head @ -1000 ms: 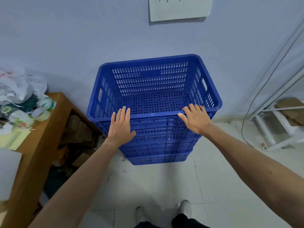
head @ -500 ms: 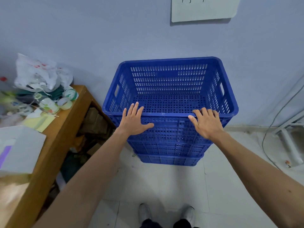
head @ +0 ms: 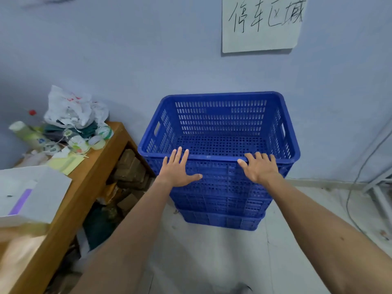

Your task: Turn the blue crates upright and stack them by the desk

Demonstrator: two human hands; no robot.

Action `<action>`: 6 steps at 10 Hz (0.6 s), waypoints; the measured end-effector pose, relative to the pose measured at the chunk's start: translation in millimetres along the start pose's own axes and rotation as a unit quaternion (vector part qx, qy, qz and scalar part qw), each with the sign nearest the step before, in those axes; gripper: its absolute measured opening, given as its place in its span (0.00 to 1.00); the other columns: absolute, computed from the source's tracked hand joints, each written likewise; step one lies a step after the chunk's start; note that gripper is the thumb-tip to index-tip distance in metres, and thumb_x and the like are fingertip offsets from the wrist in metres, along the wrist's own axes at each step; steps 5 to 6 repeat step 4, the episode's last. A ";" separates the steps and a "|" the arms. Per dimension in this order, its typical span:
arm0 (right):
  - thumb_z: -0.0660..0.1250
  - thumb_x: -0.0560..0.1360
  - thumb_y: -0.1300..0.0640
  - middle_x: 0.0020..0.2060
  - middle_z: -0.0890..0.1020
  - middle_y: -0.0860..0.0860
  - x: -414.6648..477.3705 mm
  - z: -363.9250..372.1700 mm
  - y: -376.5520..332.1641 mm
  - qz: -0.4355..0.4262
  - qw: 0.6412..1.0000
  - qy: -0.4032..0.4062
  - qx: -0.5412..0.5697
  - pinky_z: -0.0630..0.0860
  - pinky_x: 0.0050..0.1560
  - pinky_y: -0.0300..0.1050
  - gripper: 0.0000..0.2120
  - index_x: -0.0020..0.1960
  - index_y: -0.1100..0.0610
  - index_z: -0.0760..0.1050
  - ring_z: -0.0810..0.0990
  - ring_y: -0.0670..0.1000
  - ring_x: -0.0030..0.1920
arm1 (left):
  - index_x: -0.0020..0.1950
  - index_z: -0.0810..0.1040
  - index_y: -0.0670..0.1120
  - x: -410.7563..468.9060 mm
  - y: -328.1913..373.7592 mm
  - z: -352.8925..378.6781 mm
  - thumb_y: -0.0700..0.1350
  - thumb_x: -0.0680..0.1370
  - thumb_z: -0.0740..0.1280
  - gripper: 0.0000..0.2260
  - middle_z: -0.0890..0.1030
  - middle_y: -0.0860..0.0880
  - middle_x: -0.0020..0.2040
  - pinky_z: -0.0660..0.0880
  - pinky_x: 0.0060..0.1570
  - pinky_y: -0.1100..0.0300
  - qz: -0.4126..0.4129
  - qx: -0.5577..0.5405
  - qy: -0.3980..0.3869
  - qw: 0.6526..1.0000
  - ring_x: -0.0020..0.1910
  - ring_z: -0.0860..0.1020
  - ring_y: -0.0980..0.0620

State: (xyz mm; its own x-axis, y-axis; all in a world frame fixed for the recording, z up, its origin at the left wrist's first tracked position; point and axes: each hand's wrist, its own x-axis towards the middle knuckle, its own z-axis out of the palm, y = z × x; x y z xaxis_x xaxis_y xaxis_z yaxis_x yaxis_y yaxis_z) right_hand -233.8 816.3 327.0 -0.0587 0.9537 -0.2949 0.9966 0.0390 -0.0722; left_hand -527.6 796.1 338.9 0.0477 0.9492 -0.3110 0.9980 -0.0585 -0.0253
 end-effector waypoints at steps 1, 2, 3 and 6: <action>0.41 0.82 0.37 0.79 0.54 0.56 -14.0 -13.1 -7.3 0.016 0.999 -0.037 0.006 0.47 0.77 0.61 0.31 0.81 0.50 0.46 0.52 0.60 0.78 | 0.80 0.37 0.53 -15.1 6.3 -16.4 0.80 0.68 0.50 0.51 0.36 0.49 0.81 0.45 0.77 0.42 0.002 -0.003 -0.034 0.999 0.80 0.38 0.47; 0.44 0.83 0.38 0.80 0.47 0.55 -40.7 -13.4 -12.3 0.006 1.000 -0.029 -0.010 0.50 0.77 0.59 0.31 0.81 0.50 0.44 0.48 0.59 0.79 | 0.81 0.38 0.53 -35.5 4.0 -20.7 0.80 0.69 0.48 0.49 0.38 0.49 0.81 0.46 0.78 0.42 0.013 -0.004 -0.023 1.000 0.80 0.39 0.48; 0.47 0.83 0.40 0.80 0.45 0.54 -69.7 -6.7 -15.8 0.006 1.000 -0.025 -0.011 0.52 0.77 0.59 0.30 0.81 0.49 0.45 0.47 0.58 0.79 | 0.81 0.40 0.53 -63.5 -7.5 -14.9 0.80 0.69 0.47 0.49 0.40 0.49 0.81 0.47 0.78 0.43 0.017 -0.006 -0.026 1.000 0.80 0.40 0.48; 0.48 0.83 0.40 0.80 0.48 0.54 -94.5 2.5 -24.4 0.008 1.000 -0.026 -0.002 0.54 0.76 0.58 0.30 0.81 0.48 0.46 0.49 0.58 0.79 | 0.81 0.40 0.52 -89.2 -23.2 -7.5 0.80 0.69 0.47 0.49 0.41 0.49 0.81 0.48 0.78 0.43 0.022 -0.013 -0.023 0.999 0.80 0.41 0.48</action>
